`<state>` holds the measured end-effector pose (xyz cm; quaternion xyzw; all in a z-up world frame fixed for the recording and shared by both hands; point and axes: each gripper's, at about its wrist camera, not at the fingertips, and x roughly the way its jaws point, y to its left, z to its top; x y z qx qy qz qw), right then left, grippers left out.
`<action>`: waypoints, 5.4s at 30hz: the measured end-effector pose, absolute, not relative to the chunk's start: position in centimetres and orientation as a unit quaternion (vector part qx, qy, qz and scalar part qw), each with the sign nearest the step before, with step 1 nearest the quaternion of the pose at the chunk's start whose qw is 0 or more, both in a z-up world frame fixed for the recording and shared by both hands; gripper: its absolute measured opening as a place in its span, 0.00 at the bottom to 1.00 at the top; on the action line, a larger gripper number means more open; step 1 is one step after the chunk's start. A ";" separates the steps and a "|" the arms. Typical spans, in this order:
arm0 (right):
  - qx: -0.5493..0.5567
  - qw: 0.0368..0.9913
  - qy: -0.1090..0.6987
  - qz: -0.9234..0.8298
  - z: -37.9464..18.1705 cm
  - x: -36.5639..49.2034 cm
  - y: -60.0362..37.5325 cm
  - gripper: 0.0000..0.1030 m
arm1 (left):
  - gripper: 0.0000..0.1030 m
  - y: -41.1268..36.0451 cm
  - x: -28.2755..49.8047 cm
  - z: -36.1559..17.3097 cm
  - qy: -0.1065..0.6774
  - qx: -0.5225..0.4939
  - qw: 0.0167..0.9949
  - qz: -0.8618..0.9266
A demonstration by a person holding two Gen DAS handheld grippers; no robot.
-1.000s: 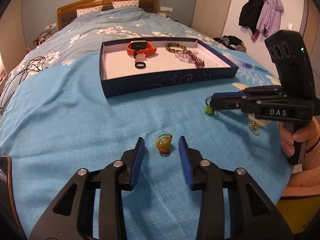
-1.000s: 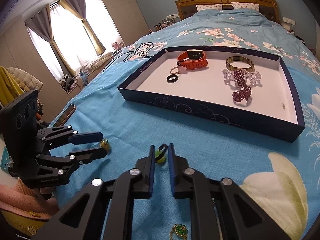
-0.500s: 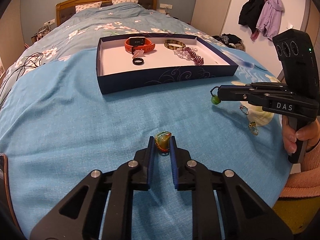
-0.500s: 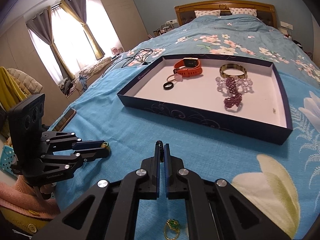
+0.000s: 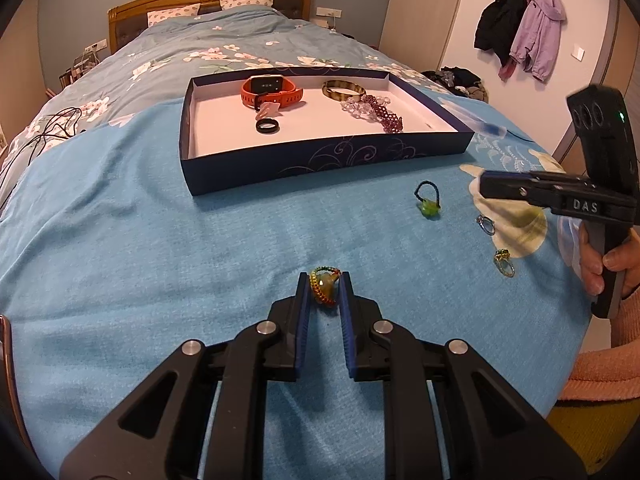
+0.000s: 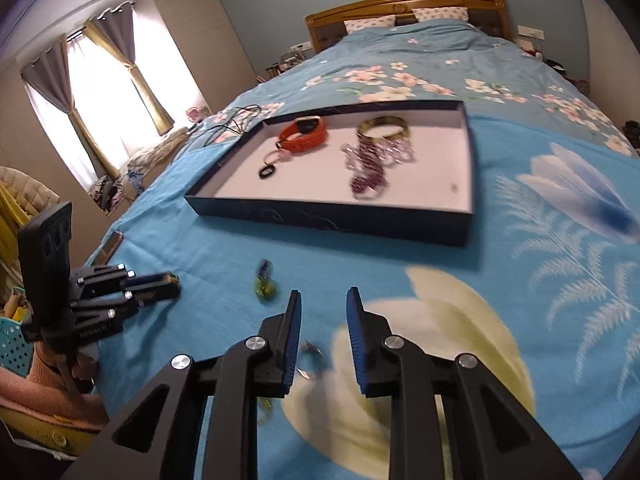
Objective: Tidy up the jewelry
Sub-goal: 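Grasp the multicolored ring with the left tool while the right tool grasps the silver ring, then carry both rings into the box lid and open both tools, then grasp the green pendant on black cord with the left tool while the right tool grasps the green-stone gold ring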
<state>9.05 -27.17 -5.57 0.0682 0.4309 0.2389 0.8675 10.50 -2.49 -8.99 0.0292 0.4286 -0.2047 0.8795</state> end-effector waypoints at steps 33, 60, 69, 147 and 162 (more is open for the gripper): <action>-0.025 0.891 0.394 0.226 -5.0 6.6 -24.6 0.15 | 0.13 -3.1 11.0 -8.5 0.421 0.025 0.883 -0.207; 0.030 0.906 0.355 0.228 -1.9 13.6 -25.6 0.15 | 0.13 -4.5 16.2 -3.4 0.355 0.036 0.912 -0.203; 0.024 0.905 0.363 0.222 -2.5 15.5 -25.3 0.15 | 0.13 -5.0 18.8 -3.9 0.360 0.032 0.913 -0.187; 0.029 0.883 0.405 0.235 -5.4 7.7 -26.8 0.33 | 0.43 -11.3 14.1 -7.9 0.406 0.081 0.863 -0.290; 0.012 0.867 0.413 0.277 -6.4 3.8 -25.0 0.34 | 0.32 -13.1 15.6 -9.3 0.429 0.084 0.857 -0.273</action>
